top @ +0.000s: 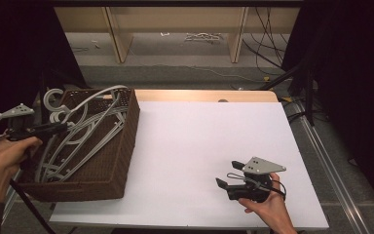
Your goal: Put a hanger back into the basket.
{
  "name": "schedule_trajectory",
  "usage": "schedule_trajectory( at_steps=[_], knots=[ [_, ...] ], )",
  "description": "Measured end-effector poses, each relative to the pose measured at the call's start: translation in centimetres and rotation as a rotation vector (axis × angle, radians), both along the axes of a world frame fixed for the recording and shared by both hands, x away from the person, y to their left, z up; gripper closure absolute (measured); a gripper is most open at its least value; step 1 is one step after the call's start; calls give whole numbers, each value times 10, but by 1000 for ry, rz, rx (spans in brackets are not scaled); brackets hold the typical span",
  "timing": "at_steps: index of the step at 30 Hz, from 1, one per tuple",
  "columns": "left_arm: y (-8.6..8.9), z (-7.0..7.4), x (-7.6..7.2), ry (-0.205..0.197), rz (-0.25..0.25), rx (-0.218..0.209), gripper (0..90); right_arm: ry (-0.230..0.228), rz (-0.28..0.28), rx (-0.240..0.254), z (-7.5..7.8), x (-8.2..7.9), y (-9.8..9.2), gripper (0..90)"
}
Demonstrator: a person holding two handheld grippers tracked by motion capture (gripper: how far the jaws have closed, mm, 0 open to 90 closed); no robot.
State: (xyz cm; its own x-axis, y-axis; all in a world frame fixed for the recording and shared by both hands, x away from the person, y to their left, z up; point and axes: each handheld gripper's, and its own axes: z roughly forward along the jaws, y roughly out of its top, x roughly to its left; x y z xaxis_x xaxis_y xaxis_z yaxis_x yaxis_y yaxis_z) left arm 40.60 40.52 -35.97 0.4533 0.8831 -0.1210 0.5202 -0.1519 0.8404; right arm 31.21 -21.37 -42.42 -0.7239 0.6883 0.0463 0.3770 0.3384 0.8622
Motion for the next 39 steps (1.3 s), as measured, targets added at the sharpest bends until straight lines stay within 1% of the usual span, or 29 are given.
schedule_trajectory(
  at_steps=[2, 3, 4, 5, 7, 10, 12, 13, 16, 17, 18, 19, 20, 21, 22, 23, 24, 25, 26, 28, 29, 30, 31, 32, 33, 35, 36, 39],
  knots=[
    [3, 3, 1, -4, 4, -8, 795, 1, 0, 0, 0, 0, 0, 218],
    [3, 3, 0, 10, 4, 4, 796, 3, 3, 1, 0, 1, 0, 218],
    [3, 2, 1, 14, -4, 3, 795, 0, 3, 1, 0, 1, -1, 218],
    [2, 2, 0, 17, -11, 14, 795, 0, 3, 1, 0, 1, -1, 218],
    [0, 0, -2, 21, -24, 21, 795, -1, 0, -1, 0, 0, -1, 219],
    [-3, -6, -2, 31, -40, 29, 794, 1, -1, -1, 0, 0, 0, 219],
    [-6, -11, 0, 47, -42, 33, 794, 4, -1, 1, 0, 0, 0, 219],
    [-6, -13, 1, 59, -44, 41, 794, 6, -1, 1, 0, 0, 0, 219],
    [-10, -18, 5, 87, -69, 55, 793, 2, 0, -4, -1, 1, 0, 218],
    [-13, -19, 6, 84, -72, 56, 792, 4, 2, -4, -1, 1, 0, 218],
    [-15, -20, 6, 96, -79, 52, 792, 2, 2, -4, -1, 1, 0, 219],
    [-17, -21, 6, 102, -89, 64, 791, 0, -2, -6, -1, 1, 0, 219],
    [-19, -22, 7, 105, -94, 57, 791, 3, 3, -4, -1, 1, 0, 219],
    [-21, -23, 7, 113, -98, 33, 792, 8, -3, -17, 0, 0, -1, 219],
    [-22, -25, 8, 118, -110, 38, 792, 8, -2, -17, 0, 0, -1, 219],
    [-25, -28, 8, 119, -101, 16, 792, 8, -3, -16, 0, 0, -1, 218],
    [-24, -29, 9, 135, -118, 34, 793, 7, -2, -16, 0, 0, -1, 219],
    [-27, -31, 9, 130, -104, 12, 792, 5, -2, -11, -1, 0, 0, 218],
    [-27, -31, 9, 135, -94, 12, 791, 3, -1, -6, -1, 0, 0, 218],
    [-23, -31, 9, 145, -75, 33, 785, 4, 0, -6, -1, 0, 0, 217],
    [-22, -32, 10, 143, -52, 13, 782, 10, 0, -12, -1, 0, 0, 217],
    [-20, -33, 11, 151, -37, 13, 779, 10, 2, -10, -2, 0, 1, 216],
    [-18, -33, 12, 158, -32, 36, 776, 12, 7, -10, -2, 1, 1, 213],
    [-17, -34, 13, 157, -18, 49, 775, 14, 7, -10, -2, 1, 1, 210],
    [-17, -35, 14, 157, 2, 51, 772, 14, 7, -9, -2, 1, 1, 210],
    [-16, -36, 16, 162, 21, 57, 766, 13, 3, -8, -3, 1, 1, 209],
    [-15, -37, 17, 168, 34, 64, 764, 10, 3, -10, -3, 1, 0, 209],
    [-12, -40, 20, 184, 73, 66, 749, 14, 5, -11, -3, 1, 0, 207]
  ],
)
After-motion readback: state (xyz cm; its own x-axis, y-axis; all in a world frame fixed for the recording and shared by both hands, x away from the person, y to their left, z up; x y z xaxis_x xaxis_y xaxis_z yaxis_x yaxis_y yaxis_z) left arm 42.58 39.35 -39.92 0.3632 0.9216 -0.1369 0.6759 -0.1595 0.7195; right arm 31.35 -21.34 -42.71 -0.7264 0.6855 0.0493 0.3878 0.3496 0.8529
